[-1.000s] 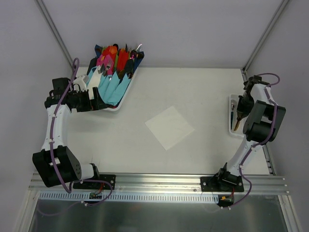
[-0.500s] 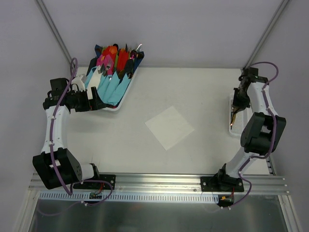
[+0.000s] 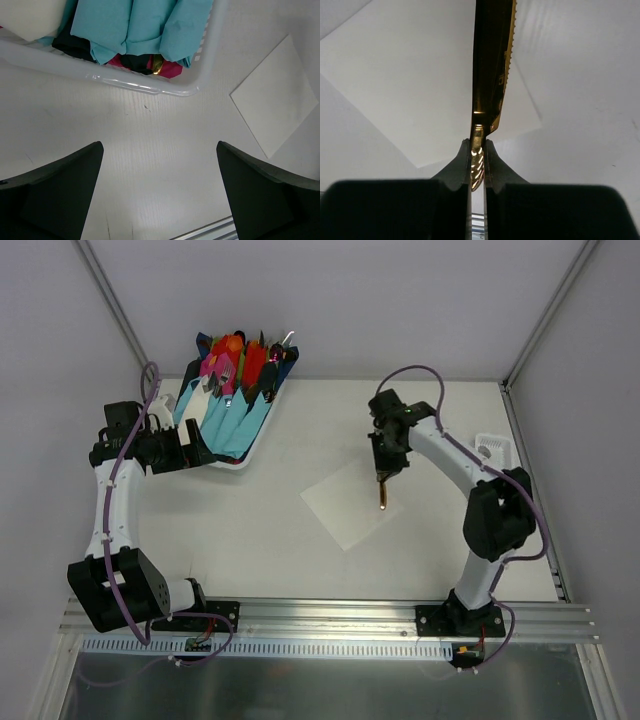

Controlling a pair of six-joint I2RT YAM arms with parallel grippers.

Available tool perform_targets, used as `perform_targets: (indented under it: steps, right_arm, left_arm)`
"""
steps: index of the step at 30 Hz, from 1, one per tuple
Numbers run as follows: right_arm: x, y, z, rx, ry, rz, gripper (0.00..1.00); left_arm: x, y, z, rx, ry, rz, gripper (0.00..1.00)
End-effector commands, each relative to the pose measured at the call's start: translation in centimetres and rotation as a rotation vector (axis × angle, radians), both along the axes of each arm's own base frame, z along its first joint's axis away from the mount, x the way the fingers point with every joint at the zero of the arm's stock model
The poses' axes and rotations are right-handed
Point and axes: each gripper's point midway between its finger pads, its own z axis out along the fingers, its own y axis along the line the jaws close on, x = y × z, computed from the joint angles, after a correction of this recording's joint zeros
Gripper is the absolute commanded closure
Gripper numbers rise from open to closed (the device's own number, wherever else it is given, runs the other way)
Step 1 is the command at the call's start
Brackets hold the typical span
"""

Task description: Place the utensils on the paper napkin and roll it up

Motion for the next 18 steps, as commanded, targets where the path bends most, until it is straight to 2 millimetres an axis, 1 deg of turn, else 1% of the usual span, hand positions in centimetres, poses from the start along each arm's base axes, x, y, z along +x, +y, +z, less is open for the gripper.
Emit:
perform_targets:
  steps: [1, 2, 3, 5, 7, 8, 10, 18]
  right_arm:
    - [0.7, 3.7, -1.2, 0.030, 0.000, -0.076, 1.00]
    - [0.3, 4.9, -1.6, 0.035, 0.009, -0.058, 1.00]
    - [0.1, 5.6, -2.8, 0.018, 0.036, -0.052, 1.00]
    - [-0.2, 6.8, -3.5, 0.010, 0.042, -0.057, 1.00]
    - [-0.4, 7.4, -4.9, 0.003, 0.072, -0.069, 1.00]
    - [-0.5, 7.7, -5.2, 0.007, 0.075, -0.077, 1.00]
    - [-0.6, 7.8, -6.0, -0.005, 0.090, -0.079, 1.00]
    - [-1.3, 7.7, -6.8, -0.009, 0.112, -0.126, 1.00]
  left_arm:
    - [-0.6, 0.3, 0.8, 0.009, -0.005, 0.042, 0.01]
    - [-0.7, 0.3, 0.6, 0.007, 0.001, 0.041, 0.01]
    - [-0.8, 0.2, 0.4, 0.001, 0.007, 0.039, 0.01]
    - [-1.0, 0.0, 0.1, -0.027, 0.033, 0.065, 0.01]
    - [-1.1, -0.1, -0.2, -0.037, 0.047, 0.074, 0.01]
    - [-1.3, -0.1, -0.2, -0.039, 0.051, 0.076, 0.01]
    - [-1.4, -0.2, -0.3, -0.042, 0.055, 0.075, 0.01]
    - [-1.4, -0.1, -0.5, -0.041, 0.067, 0.087, 0.01]
